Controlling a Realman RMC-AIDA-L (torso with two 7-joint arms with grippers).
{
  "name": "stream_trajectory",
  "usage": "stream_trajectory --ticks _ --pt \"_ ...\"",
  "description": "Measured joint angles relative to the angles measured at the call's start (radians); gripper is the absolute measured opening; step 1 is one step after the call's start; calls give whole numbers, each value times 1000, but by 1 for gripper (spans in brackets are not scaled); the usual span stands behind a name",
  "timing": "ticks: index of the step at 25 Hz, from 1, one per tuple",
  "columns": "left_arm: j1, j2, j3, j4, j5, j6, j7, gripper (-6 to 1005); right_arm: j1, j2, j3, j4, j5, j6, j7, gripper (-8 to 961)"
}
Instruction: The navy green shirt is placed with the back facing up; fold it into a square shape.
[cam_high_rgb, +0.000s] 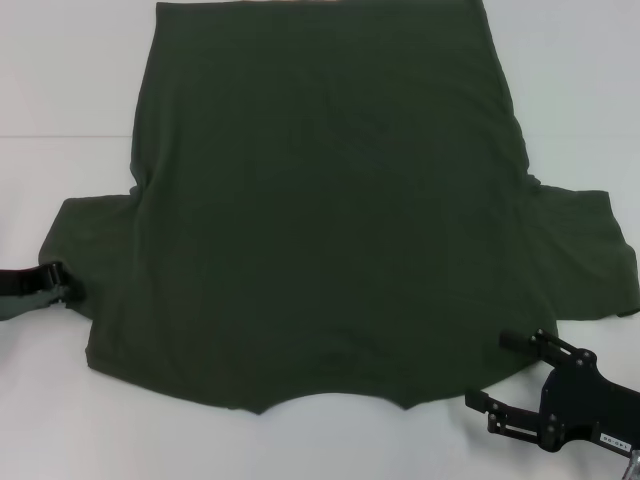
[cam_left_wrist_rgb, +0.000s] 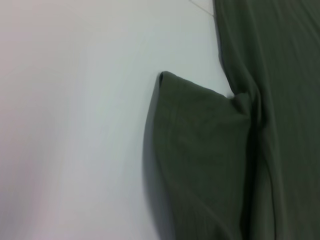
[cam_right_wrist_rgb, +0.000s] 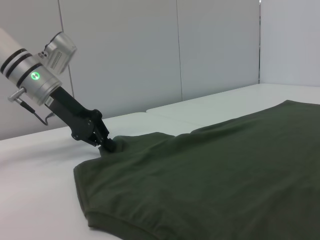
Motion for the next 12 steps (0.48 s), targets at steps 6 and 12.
stream_trajectory --ticks 6,12 --pt "3 9 -16 41 -5 56 8 33 0 0 1 0 0 0 0 925" --pt "18 25 -38 113 -17 125 7 29 0 0 2 0 0 -3 0 925"
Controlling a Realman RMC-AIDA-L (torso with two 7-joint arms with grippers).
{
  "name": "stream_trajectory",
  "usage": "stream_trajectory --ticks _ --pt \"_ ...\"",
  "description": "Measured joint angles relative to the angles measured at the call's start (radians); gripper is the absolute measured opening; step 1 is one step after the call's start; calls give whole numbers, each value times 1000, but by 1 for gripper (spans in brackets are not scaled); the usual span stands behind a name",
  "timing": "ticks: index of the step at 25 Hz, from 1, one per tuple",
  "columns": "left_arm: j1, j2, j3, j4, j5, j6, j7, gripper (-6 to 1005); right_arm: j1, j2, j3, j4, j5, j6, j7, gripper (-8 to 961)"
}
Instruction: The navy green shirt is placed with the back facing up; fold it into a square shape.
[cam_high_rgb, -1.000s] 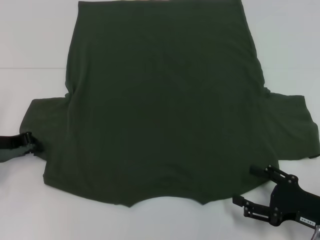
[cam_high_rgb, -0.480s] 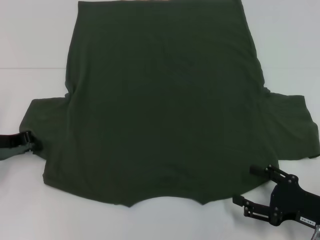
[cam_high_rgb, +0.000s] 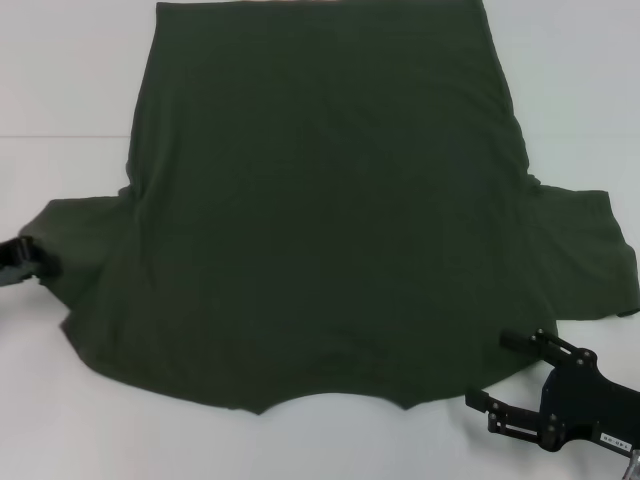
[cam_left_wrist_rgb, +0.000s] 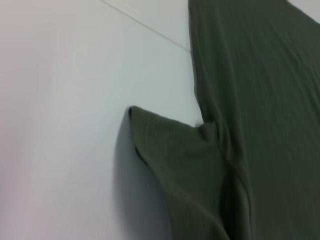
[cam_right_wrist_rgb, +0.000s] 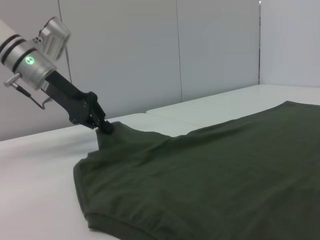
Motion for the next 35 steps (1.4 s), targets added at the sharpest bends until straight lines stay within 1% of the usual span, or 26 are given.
stream_trajectory --ticks 4,6,13,21,26,28,30,35 --pt "6 24 -12 7 -2 15 0 26 -1 0 1 0 0 -2 0 925" --pt "6 32 -19 13 -4 16 2 25 -1 0 1 0 0 -6 0 925" --pt "-14 35 -12 22 -3 18 8 25 2 0 1 0 1 -9 0 925" --pt "-65 55 -6 31 11 19 2 25 1 0 1 0 2 -11 0 925" --pt "-81 52 34 33 12 25 1 25 0 0 1 0 2 -11 0 924" --pt "-90 44 60 47 11 39 3 25 0 0 1 0 2 -11 0 925" --pt "-98 28 90 72 8 51 6 25 1 0 1 4 2 -11 0 925" --pt "-132 -51 249 176 14 60 -1 24 5 0 -1 12 2 -8 0 924"
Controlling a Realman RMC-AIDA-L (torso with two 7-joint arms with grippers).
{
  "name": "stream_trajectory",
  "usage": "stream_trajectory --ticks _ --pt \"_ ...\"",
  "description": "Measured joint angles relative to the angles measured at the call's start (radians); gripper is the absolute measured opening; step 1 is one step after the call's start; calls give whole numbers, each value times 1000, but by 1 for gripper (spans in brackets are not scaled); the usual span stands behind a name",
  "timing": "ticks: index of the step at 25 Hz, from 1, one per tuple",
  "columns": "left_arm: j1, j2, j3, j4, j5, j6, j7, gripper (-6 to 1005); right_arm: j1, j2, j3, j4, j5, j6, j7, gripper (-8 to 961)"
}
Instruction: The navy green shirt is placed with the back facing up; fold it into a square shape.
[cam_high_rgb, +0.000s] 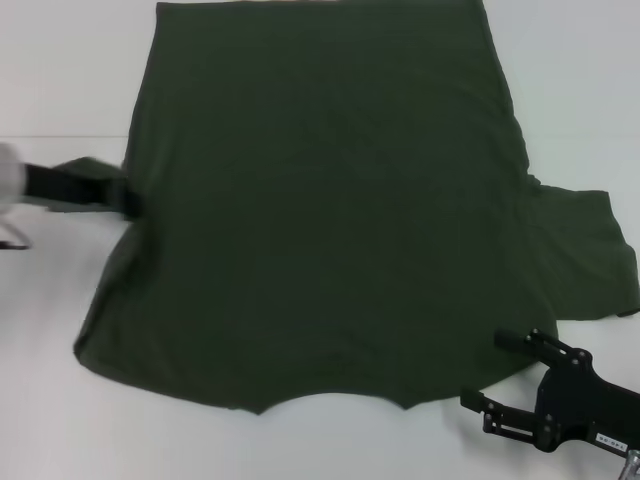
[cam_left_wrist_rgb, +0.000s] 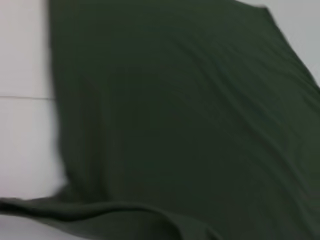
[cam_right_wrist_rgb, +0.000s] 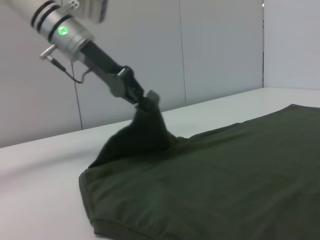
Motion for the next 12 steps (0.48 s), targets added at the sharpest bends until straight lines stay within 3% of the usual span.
stream_trajectory --ticks 6,12 --pt "-47 -55 118 12 66 -4 -40 24 2 0 -1 0 0 -2 0 924" --pt "-44 -66 122 -22 111 -51 -44 24 -3 0 1 0 0 -3 0 925"
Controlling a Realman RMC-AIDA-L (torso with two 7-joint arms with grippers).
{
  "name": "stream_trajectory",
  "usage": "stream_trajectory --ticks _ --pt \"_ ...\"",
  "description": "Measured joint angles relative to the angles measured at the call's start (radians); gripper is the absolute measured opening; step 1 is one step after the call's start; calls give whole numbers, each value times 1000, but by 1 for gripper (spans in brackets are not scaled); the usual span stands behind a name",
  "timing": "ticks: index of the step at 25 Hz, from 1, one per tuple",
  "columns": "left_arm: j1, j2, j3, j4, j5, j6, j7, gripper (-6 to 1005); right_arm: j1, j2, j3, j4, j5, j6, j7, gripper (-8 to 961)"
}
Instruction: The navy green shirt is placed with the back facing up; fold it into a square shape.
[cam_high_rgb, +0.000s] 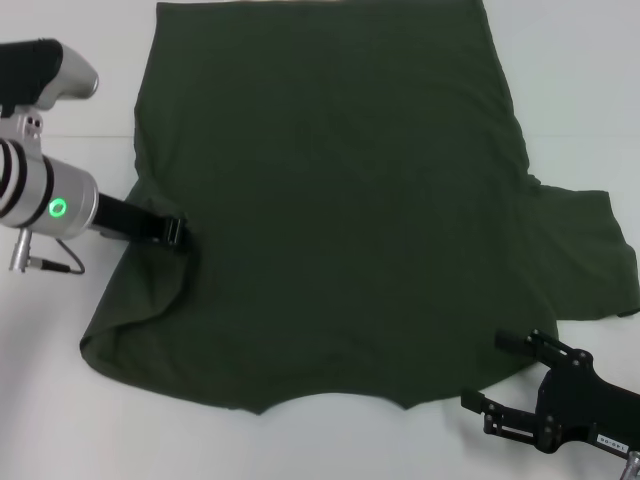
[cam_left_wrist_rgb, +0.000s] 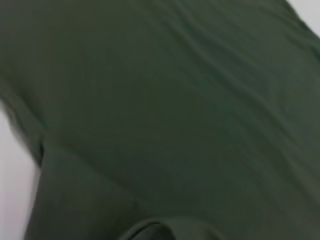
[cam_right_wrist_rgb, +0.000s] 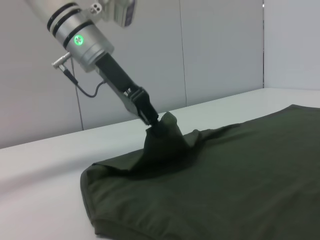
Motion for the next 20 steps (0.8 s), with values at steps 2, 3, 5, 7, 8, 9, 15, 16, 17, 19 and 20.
stream_trajectory --ticks 2,3,5,7,8,9,15,16,17,19,20 --pt "1 0 0 -22 4 -15 2 24 0 0 0 0 0 0 0 925" --pt "2 -2 0 -33 5 -26 4 24 0 0 0 0 0 0 0 925" --pt "2 -6 1 -43 5 -35 5 25 0 0 1 0 0 0 0 924" --pt "3 -10 1 -52 5 -44 6 25 2 0 1 0 0 0 0 924" --pt "3 -12 1 -55 5 -47 7 26 2 0 0 0 0 1 0 924" --pt "4 -14 1 -58 5 -50 8 27 3 0 0 0 0 2 0 924" --pt "4 -24 -1 -95 0 -54 10 31 4 0 0 0 0 4 0 924" --pt "4 -27 -2 -102 -2 -53 10 32 4 0 0 0 0 4 0 924" --pt "4 -30 -5 -107 -3 -53 11 33 4 0 1 0 0 5 0 924" --pt "4 -42 -9 -111 -7 -53 14 80 4 0 1 0 0 6 0 925" --pt "4 -45 -10 -112 -8 -53 16 104 4 0 1 0 0 6 0 925"
